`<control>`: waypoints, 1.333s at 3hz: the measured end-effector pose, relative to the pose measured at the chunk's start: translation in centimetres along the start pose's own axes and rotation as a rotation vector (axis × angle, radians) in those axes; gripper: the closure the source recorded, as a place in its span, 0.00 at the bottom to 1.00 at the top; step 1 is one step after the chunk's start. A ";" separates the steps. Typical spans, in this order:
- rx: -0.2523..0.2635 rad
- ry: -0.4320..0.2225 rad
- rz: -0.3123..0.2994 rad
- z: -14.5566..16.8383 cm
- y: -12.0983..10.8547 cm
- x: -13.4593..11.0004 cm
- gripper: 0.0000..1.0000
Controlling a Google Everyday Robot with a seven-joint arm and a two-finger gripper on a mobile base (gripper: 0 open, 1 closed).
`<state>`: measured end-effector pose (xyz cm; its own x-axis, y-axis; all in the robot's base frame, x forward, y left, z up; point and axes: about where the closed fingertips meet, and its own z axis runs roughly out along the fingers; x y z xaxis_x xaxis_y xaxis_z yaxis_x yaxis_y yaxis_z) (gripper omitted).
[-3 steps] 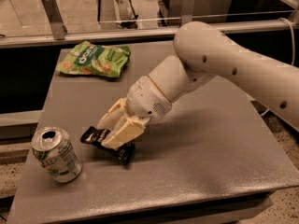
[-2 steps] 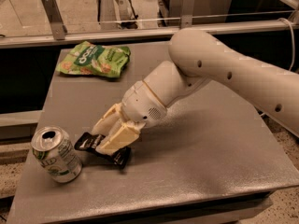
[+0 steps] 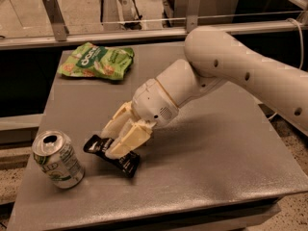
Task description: Move rxbar chocolate near 7up can
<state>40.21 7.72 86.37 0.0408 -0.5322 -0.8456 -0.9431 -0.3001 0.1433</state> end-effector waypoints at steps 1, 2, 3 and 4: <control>0.016 -0.013 -0.007 -0.5 -0.1 -0.5 0.12; 0.025 -0.017 -0.012 -0.8 -0.1 -0.9 0.00; 0.074 -0.003 -0.022 -2.6 -0.7 -1.1 0.00; 0.137 0.002 -0.055 -6.7 -2.3 -0.5 0.00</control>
Offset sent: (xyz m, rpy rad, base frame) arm 0.0075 -0.0044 0.0168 0.0300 -0.0262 -0.0324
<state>44.56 3.35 89.97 0.0945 -0.5196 -0.8491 -0.9757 -0.2179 0.0247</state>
